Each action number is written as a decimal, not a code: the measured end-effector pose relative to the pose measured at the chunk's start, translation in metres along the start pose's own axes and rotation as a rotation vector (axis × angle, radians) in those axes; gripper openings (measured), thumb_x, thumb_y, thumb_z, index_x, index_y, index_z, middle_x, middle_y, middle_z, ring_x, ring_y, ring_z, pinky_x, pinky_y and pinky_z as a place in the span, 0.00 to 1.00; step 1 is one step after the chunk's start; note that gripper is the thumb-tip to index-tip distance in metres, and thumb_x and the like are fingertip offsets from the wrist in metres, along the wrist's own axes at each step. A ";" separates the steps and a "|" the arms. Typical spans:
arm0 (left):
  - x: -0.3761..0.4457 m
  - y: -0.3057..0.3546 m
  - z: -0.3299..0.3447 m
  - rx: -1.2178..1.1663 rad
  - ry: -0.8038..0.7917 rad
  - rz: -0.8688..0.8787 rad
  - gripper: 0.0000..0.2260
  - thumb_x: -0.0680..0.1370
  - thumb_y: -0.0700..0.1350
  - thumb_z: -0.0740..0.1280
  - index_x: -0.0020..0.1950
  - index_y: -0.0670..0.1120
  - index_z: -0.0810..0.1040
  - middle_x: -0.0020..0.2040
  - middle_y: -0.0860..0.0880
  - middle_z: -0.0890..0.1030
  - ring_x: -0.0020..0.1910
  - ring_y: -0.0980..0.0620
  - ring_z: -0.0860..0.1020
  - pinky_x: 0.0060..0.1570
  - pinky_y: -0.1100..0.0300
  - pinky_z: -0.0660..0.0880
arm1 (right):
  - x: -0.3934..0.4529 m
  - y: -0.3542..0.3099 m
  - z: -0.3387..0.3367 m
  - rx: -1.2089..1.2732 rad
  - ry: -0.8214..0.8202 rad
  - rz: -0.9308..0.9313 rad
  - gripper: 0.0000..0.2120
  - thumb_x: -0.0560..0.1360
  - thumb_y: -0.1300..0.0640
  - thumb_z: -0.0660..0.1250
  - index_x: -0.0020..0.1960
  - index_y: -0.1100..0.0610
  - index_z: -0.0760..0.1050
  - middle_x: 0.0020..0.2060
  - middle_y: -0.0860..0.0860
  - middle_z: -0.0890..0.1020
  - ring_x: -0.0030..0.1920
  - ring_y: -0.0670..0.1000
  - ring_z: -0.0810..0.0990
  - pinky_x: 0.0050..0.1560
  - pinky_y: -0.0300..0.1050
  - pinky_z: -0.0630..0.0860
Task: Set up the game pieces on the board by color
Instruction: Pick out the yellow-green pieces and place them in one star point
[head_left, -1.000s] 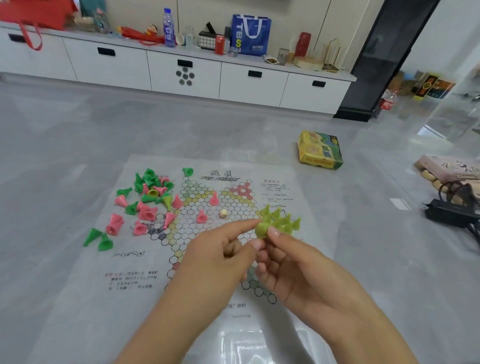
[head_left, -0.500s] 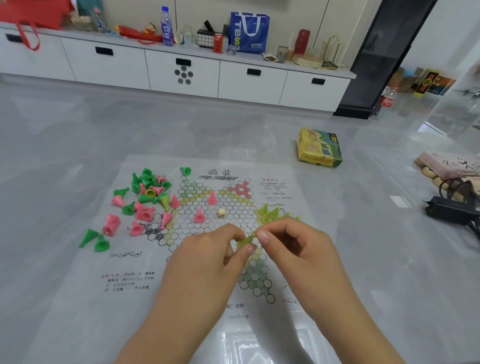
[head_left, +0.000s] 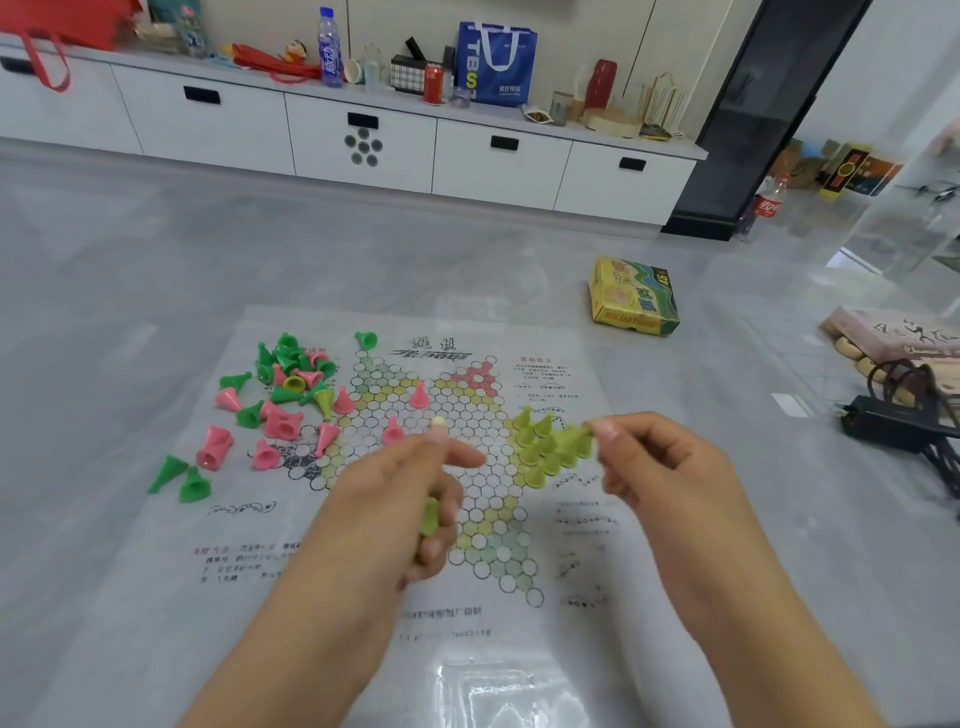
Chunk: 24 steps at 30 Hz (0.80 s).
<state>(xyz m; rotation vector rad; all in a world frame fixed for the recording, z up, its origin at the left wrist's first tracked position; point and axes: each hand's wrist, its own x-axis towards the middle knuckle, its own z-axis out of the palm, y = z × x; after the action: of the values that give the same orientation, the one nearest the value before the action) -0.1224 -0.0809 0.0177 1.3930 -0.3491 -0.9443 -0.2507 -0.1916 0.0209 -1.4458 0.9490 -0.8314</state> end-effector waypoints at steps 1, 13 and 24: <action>0.002 0.002 -0.004 -0.109 0.038 -0.054 0.11 0.78 0.44 0.59 0.41 0.43 0.78 0.23 0.51 0.70 0.18 0.57 0.63 0.16 0.67 0.57 | 0.005 0.002 -0.006 0.015 0.069 0.021 0.06 0.72 0.59 0.68 0.36 0.55 0.80 0.24 0.44 0.75 0.28 0.42 0.70 0.38 0.35 0.71; 0.005 -0.009 -0.017 0.313 0.069 0.038 0.11 0.75 0.34 0.57 0.44 0.49 0.74 0.34 0.48 0.75 0.28 0.54 0.70 0.20 0.71 0.63 | 0.030 0.018 0.008 -0.207 0.062 0.011 0.06 0.73 0.58 0.68 0.37 0.54 0.79 0.26 0.40 0.79 0.27 0.36 0.74 0.29 0.25 0.69; 0.005 -0.015 -0.033 0.915 0.000 0.381 0.07 0.81 0.45 0.51 0.49 0.55 0.66 0.42 0.56 0.71 0.42 0.59 0.71 0.45 0.63 0.70 | 0.071 0.028 0.045 -0.586 0.059 -0.125 0.06 0.72 0.55 0.68 0.36 0.52 0.79 0.39 0.48 0.75 0.42 0.57 0.80 0.44 0.56 0.79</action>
<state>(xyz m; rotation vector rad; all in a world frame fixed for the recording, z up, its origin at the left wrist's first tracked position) -0.1016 -0.0608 -0.0043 2.0379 -1.0982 -0.4575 -0.1824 -0.2375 -0.0134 -2.0064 1.2194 -0.7177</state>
